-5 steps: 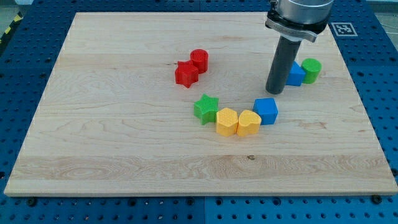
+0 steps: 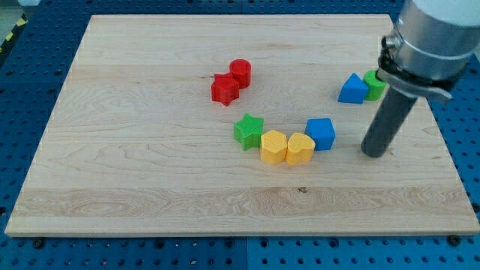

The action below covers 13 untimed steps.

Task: Move the blue cube to left of blue triangle

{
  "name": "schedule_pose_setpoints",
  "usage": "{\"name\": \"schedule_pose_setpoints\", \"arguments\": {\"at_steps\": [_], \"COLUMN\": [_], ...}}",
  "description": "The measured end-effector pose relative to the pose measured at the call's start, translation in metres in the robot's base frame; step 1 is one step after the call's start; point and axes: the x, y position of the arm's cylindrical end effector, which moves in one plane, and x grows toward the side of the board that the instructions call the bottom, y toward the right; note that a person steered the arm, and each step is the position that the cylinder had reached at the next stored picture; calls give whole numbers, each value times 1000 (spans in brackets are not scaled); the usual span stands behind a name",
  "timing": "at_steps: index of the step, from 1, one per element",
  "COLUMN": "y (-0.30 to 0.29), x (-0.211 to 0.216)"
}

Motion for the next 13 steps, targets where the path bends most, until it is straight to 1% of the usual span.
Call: {"name": "schedule_pose_setpoints", "arguments": {"at_steps": [1, 2, 3, 4, 5, 8, 10, 11, 13], "y": [-19, -60, -77, -77, -77, -77, -55, -54, -54], "x": [22, 22, 5, -18, -32, -63, -61, -63, -85]}}
